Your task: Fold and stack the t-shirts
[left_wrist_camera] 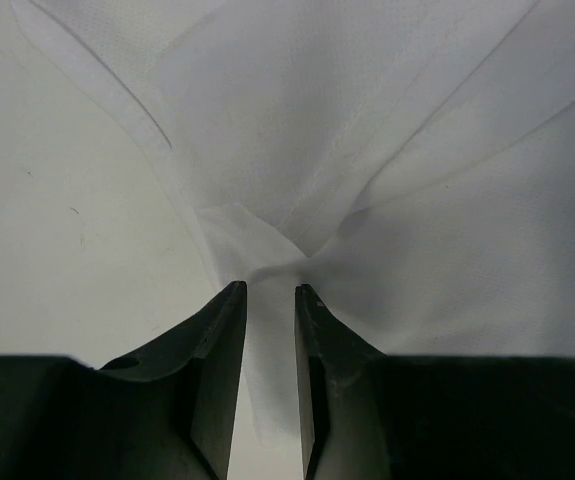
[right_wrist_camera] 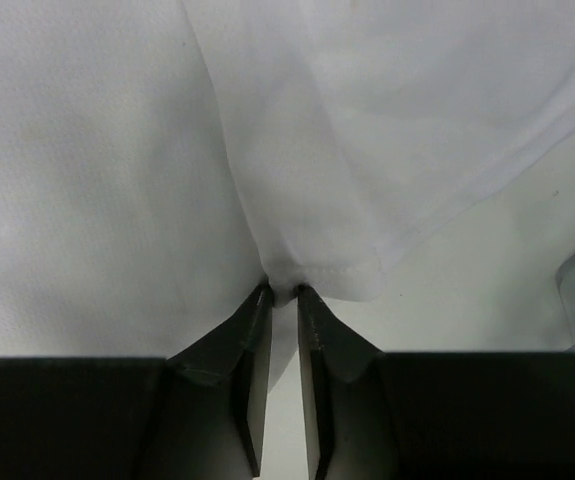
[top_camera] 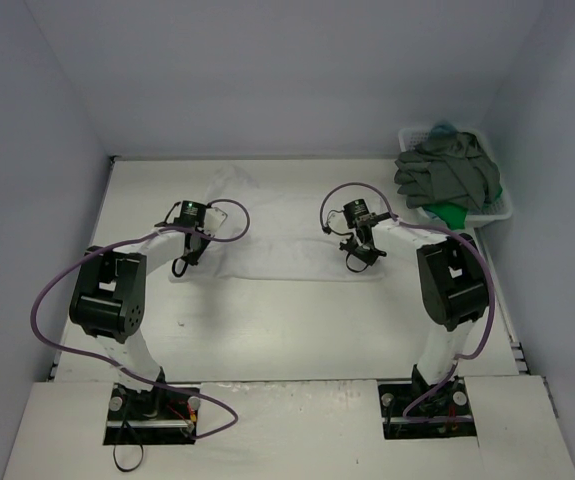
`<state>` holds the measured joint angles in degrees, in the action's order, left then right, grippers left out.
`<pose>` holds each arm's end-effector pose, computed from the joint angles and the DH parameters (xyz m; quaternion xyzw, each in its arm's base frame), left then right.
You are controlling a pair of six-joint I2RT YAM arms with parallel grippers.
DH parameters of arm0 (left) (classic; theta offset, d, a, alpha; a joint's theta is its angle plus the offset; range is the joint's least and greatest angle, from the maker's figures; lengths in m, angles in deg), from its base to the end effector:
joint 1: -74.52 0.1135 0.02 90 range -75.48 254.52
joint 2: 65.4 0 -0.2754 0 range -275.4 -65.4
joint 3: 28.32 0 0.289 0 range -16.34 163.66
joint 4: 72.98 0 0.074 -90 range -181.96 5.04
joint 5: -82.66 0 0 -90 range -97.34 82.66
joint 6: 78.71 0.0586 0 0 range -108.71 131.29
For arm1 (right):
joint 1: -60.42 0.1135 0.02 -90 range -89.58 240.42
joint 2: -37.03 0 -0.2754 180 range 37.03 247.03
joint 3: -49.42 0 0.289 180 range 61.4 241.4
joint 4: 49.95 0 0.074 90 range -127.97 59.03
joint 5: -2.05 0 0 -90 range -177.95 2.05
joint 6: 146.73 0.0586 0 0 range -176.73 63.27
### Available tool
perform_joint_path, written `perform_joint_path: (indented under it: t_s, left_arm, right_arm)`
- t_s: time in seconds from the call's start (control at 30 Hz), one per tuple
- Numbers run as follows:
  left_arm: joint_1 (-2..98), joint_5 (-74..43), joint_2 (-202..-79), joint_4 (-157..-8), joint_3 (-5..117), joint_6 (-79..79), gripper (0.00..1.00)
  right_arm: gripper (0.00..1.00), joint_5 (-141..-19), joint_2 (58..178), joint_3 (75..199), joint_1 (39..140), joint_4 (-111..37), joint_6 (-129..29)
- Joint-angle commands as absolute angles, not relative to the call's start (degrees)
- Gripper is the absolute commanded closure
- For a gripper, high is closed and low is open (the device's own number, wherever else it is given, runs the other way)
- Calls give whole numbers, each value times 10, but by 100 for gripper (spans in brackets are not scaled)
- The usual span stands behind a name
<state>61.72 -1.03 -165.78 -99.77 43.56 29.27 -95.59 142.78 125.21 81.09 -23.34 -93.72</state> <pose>0.3904 -0.0821 0.1378 0.2371 0.9232 0.0659 0.2952 0.3938 0.1402 0.1240 -0.4440 0.8464 -0.1039 0.2750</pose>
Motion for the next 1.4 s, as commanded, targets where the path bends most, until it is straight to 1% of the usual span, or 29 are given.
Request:
perform_joint_path:
  t_s: [0.0,0.03,0.13,0.27,0.57,0.87,0.93,0.97,1.0,1.1,1.2,1.37]
  left_arm:
    - [617,-1,-1627,-995,453,298,79]
    - [617,-1,-1627,-995,453,298,79]
    - [617,-1,-1627,-995,455,299,79]
    - [617,-3,-1630,-997,456,298,79]
    - [617,-3,-1630,-994,451,298,78]
    - [617,-6,-1627,-990,439,297,78]
    - [617,-4,-1625,-990,436,297,79]
    - [617,-4,-1623,-990,435,299,78]
    - [617,-3,-1623,-992,435,301,78]
    - [617,1,-1619,-995,435,304,79]
    - [617,3,-1619,-995,437,307,79]
    - [617,8,-1622,-1000,446,309,79]
  right_arm:
    - [89,-952,1428,1263,813,-239,-938]
    - [93,-954,1427,1263,813,-240,-940]
    - [97,-959,1427,1264,813,-243,-940]
    - [99,-964,1424,1273,813,-245,-938]
    - [100,-990,1418,1320,810,-255,-936]
    - [100,-1010,1468,1355,794,-289,-929]
    - [96,-1030,1494,1362,791,-294,-925]
    - [91,-1030,1505,1369,791,-294,-923]
    - [81,-1057,1520,1372,791,-300,-921]
    - [71,-1095,1541,1383,789,-309,-908]
    - [66,-1121,1556,1398,789,-309,-905]
    - [66,-1160,1553,1411,792,-308,-897]
